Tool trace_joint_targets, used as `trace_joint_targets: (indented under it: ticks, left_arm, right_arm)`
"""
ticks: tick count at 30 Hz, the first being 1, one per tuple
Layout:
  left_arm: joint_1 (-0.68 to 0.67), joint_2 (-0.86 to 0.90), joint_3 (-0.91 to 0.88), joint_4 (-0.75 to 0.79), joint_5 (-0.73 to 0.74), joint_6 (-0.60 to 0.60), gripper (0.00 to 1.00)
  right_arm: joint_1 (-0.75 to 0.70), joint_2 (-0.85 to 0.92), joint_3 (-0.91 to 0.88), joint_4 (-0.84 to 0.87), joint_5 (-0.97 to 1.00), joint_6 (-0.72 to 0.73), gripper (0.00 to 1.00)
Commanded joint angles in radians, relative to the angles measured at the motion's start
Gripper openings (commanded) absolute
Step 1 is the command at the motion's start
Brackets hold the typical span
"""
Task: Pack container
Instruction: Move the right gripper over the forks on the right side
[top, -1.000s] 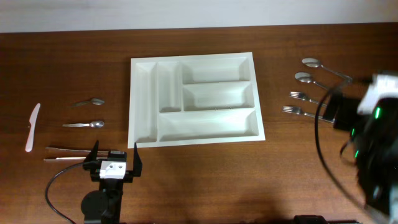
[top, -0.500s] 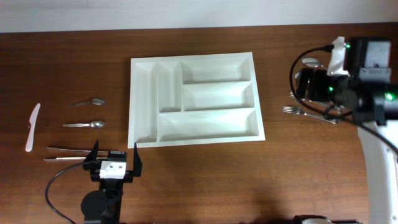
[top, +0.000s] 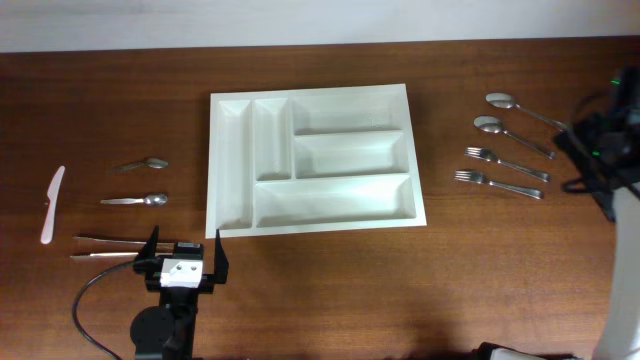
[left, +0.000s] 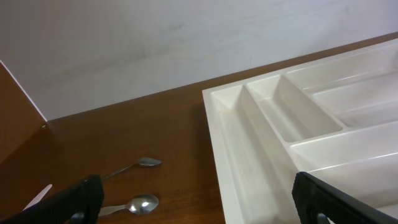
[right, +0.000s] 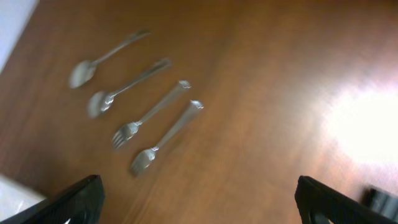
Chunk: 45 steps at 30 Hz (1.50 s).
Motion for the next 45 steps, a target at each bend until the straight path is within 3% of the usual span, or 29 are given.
trace_joint_targets:
  ticks: [1, 8, 20, 28, 35, 45]
  left_arm:
    - [0.003, -0.006, -0.007, 0.003, -0.004, 0.012, 0.99]
    - [0.003, -0.006, -0.007, 0.003, -0.003, 0.012, 0.99]
    - [0.003, -0.006, -0.007, 0.003, -0.003, 0.012, 0.99]
    - [0.003, -0.006, -0.007, 0.003, -0.003, 0.012, 0.99]
    - [0.003, -0.006, -0.007, 0.003, -0.003, 0.012, 0.99]
    - [0.003, -0.006, -0.007, 0.003, -0.003, 0.012, 0.99]
  right_arm:
    - [-0.034, -0.006, 0.015, -0.048, -0.021, 0.048, 0.99]
    - [-0.041, -0.004, 0.014, -0.056, -0.085, 0.079, 0.99]
    - [-0.040, 0.176, 0.012, -0.110, -0.139, 0.473, 0.99]
    - [-0.042, 0.370, 0.012, -0.147, -0.154, 0.568, 0.99]
    - [-0.042, 0.464, 0.012, -0.170, -0.210, 0.761, 0.99]
    - [-0.041, 0.483, 0.012, -0.005, -0.243, 0.761, 0.99]
